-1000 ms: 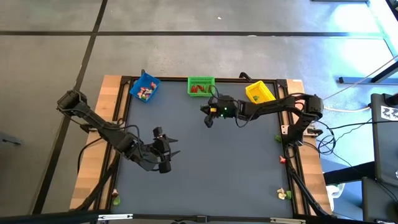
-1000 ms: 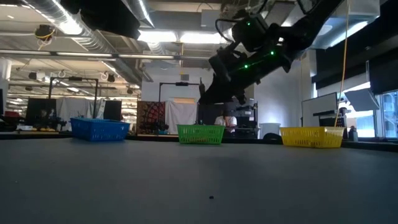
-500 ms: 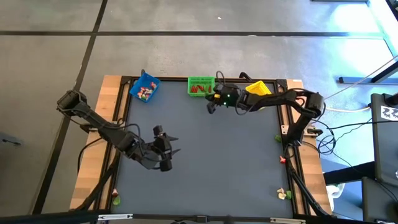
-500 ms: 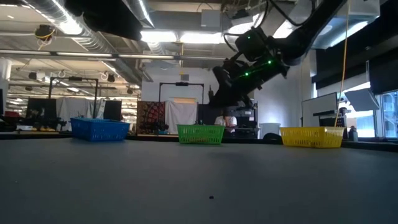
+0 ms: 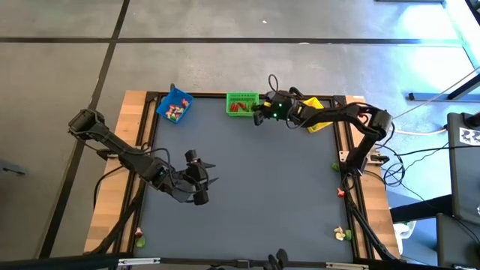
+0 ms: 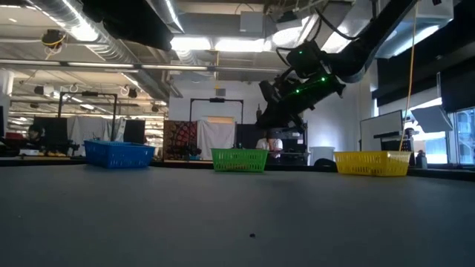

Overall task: Sort produce into baskets
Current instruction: Put the green chili pepper into the green bin, then put the brown mushroom into the blue bin

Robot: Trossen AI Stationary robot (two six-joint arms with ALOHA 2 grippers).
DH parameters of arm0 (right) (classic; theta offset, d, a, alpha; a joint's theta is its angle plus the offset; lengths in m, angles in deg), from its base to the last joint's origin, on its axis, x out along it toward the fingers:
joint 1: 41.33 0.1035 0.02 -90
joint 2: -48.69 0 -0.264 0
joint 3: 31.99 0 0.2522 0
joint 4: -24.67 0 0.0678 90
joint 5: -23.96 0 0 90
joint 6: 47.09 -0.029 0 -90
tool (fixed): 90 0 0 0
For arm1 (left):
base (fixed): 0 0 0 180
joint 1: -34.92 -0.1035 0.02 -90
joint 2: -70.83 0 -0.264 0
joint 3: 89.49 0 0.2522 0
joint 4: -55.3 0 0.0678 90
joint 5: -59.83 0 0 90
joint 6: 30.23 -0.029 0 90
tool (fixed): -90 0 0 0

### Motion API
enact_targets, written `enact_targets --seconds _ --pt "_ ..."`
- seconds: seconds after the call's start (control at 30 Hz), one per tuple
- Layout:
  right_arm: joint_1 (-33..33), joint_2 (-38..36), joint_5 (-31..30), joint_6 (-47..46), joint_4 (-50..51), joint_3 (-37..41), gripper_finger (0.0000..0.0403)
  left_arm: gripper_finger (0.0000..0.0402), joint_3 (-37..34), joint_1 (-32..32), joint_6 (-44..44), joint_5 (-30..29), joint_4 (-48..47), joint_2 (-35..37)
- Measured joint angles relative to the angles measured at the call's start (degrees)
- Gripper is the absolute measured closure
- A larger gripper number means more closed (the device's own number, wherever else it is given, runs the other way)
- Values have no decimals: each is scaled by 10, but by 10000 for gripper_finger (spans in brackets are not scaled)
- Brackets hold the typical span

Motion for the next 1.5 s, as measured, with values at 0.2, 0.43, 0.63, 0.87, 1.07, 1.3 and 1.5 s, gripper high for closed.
enact_targets --seconds 0.2,0.43,0.63,0.87,1.07,1.3,1.5 --pt "-7 0 0 13 57 -38 375 194 0 0 0 0 0 0" --pt "-11 2 -26 44 109 -113 375 194 0 0 0 0 0 0" --pt "-27 57 11 51 172 -176 375 194 0 -1 0 0 -2 0" --pt "-35 115 35 80 262 -209 375 194 0 -4 5 0 -8 0" --pt "-33 130 24 82 275 -209 375 194 0 -15 7 0 -8 0" --pt "-33 133 9 95 275 -210 360 194 0 -19 21 0 -7 0" --pt "-33 133 9 95 275 -209 295 194 0 -19 22 0 -7 0"
